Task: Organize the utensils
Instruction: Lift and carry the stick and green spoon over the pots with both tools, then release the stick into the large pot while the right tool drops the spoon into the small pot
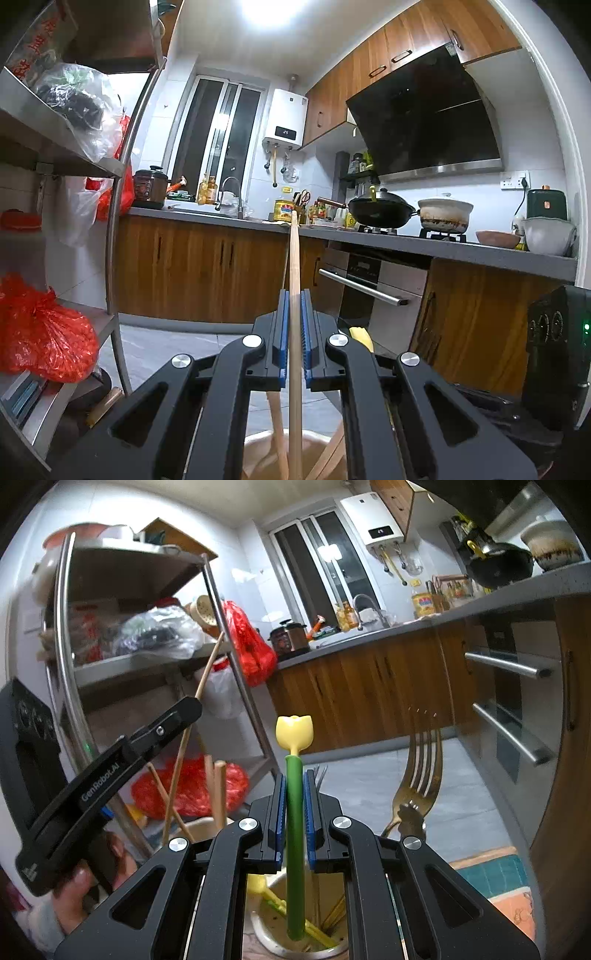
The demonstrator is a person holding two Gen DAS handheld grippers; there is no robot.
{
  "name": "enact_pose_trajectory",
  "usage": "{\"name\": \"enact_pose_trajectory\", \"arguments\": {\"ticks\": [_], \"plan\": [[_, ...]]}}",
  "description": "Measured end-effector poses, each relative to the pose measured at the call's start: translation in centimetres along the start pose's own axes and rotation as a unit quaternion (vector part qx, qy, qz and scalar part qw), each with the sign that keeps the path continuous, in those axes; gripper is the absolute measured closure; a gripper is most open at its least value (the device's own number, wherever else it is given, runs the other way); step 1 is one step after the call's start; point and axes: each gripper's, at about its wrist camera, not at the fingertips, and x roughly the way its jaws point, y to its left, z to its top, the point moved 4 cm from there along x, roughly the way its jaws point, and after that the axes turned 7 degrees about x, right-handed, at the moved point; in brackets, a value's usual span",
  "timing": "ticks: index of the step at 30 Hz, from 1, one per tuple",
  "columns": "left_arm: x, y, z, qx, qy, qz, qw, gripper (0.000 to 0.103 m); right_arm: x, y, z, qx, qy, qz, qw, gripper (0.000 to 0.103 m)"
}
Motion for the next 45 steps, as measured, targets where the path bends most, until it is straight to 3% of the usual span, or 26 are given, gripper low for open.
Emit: {"name": "enact_pose_trajectory", "arguments": {"ticks": [14,24,29,34,36,37,39,43,45], "plan": [[-1.4,-0.3,-0.9,0.030,0.014,0.001,0.9994,0.097,0.6,0.3,-1.8,-0.030,0.015,-0.017,0.999,0.093],[-5.2,-0.9,-2.7,0.015,0.075,-0.026,0.9968,0.097,-1.1,0.5,-3.3,-0.034,0.035,-0.024,0.999,0.093],[-5.4,-0.2,-4.1,0.001,0.111,-0.016,0.9937,0.097,-2.0,0.6,-3.9,-0.047,0.039,-0.045,0.997,0.093],[-4.9,-0.2,-5.0,0.002,0.140,-0.026,0.9898,0.097,-1.5,-0.1,-4.5,-0.042,0.069,-0.065,0.995,0.092],[-4.6,-0.3,-5.1,0.003,0.146,-0.030,0.9888,0.097,-1.5,-0.4,-4.5,-0.035,0.072,-0.065,0.995,0.084],[-4.6,-0.4,-5.1,0.007,0.148,-0.030,0.9886,0.096,-1.7,-0.5,-4.4,-0.032,0.071,-0.064,0.995,0.072],[-4.7,-0.5,-4.9,0.015,0.149,-0.024,0.9885,0.095,-2.4,-0.5,-4.2,-0.027,0.065,-0.063,0.996,0.067],[-5.9,-0.5,-4.3,0.017,0.143,-0.022,0.9893,0.054,-4.2,-0.4,-3.9,-0.025,0.057,-0.068,0.996,0.061],[-6.7,-0.5,-4.1,0.018,0.142,-0.020,0.9895,0.052,-5.5,-0.6,-4.1,-0.022,0.058,-0.070,0.996,0.056]]}}
